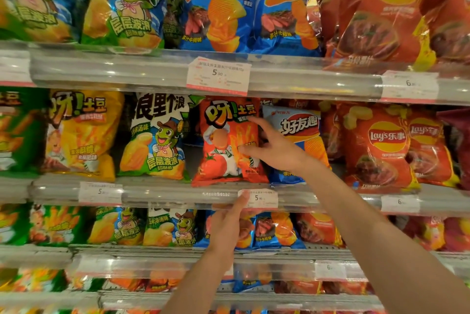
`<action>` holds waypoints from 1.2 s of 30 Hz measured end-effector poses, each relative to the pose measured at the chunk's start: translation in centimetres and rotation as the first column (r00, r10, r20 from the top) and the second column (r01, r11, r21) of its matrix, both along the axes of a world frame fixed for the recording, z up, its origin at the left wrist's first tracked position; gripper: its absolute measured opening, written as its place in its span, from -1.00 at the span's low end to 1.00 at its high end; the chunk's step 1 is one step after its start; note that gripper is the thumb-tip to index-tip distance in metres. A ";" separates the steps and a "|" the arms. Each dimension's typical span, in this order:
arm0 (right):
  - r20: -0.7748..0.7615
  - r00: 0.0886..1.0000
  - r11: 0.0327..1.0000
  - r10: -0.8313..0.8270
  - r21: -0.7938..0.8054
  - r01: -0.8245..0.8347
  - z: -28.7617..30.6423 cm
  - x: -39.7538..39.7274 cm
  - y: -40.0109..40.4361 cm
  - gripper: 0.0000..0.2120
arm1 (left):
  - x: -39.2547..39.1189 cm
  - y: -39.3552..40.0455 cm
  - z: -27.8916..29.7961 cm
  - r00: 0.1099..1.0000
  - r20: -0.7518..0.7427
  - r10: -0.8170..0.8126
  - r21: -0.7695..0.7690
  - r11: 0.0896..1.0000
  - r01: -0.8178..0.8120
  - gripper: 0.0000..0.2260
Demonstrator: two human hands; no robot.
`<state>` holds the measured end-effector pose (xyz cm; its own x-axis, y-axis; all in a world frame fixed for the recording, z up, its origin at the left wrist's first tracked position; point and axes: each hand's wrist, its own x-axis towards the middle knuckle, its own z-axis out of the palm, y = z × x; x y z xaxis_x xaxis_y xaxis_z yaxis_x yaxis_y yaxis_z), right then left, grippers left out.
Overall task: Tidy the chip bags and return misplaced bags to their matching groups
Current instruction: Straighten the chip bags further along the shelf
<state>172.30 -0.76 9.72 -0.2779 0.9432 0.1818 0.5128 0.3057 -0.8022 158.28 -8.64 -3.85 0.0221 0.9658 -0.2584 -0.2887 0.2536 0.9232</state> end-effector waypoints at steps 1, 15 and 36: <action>-0.034 0.999 1.000 0.001 0.000 -0.001 -0.4 -0.1 0.1 -0.24 | 0.0 0.0 0.0 1.000 -0.002 -0.002 0.002 1.000 0.002 -0.56; -0.167 0.980 0.970 -0.105 0.199 0.138 -3.0 -0.8 -0.7 -0.31 | 0.2 -0.1 0.2 1.000 -0.005 0.024 0.021 0.999 -0.024 -0.59; 0.168 0.884 0.899 -0.437 0.041 0.437 -1.6 8.7 -3.9 -0.13 | 0.8 0.1 -0.1 0.996 0.044 0.084 0.057 0.995 -0.086 -0.67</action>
